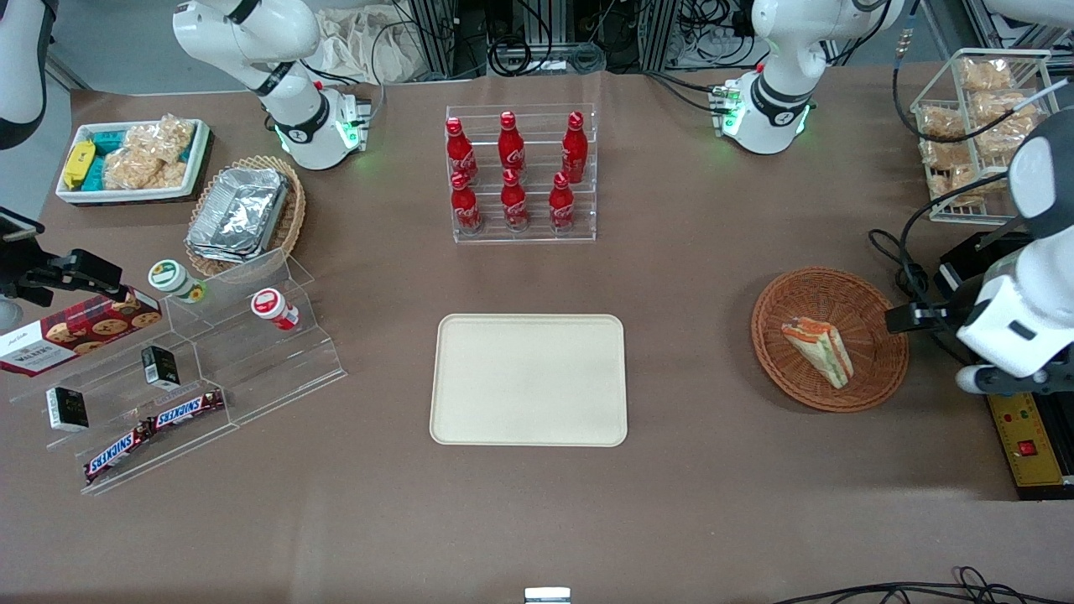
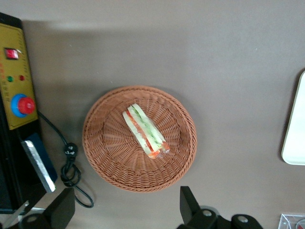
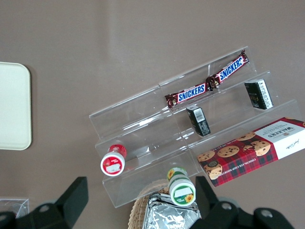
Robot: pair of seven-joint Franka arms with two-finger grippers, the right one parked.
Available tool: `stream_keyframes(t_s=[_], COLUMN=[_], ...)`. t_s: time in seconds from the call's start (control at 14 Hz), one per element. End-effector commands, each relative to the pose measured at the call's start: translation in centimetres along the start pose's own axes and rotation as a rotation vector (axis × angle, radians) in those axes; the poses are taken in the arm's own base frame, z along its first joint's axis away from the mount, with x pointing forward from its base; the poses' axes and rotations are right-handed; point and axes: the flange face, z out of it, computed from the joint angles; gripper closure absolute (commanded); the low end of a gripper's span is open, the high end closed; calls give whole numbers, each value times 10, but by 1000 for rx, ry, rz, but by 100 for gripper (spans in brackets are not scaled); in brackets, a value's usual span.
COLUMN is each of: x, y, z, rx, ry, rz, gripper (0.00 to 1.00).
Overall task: Place sandwich from basket to tray
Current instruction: 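Move the left gripper over the wicker basket and lower toward the sandwich, then close the left gripper on the wrapped sandwich and lift it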
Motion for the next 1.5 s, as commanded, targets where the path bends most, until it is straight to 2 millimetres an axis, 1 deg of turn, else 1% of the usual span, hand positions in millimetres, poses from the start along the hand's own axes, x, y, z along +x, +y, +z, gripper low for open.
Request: stream_keyframes(t_s=[0.0, 0.07, 0.14, 0.21, 0.29, 0.36, 0.5, 0.57, 0.64, 0.71, 0.79, 0.86, 0.93, 1.07, 1.21, 1.43], x=[5, 5, 4, 1, -1, 0, -4, -7, -14, -16, -17, -18, -16, -21, -28, -31], y=[0, -4, -7, -10, -20, -25, -22, -20, -19, -17, -15, -20, -21, -20, -18, -15], z=[23, 28, 40, 57, 75, 87, 116, 135, 155, 171, 183, 193, 204, 225, 249, 271], rx=[-5, 4, 6, -2, -1, 0, -5, -7, -4, -12, -19, -28, -32, -30, -40, -57], ry=[-49, -58, -84, -120, -152, -134, -74, -48, -26, 10, 34, 46, 41, 10, 24, 57], rz=[1, -1, -11, -27, -43, -53, -131, -164, -196, -221, -273, -334, -371, -393, -460, -518], gripper=[1, 1, 1, 1, 1, 1, 1, 1, 1, 1, 1, 1, 1, 2, 2, 2])
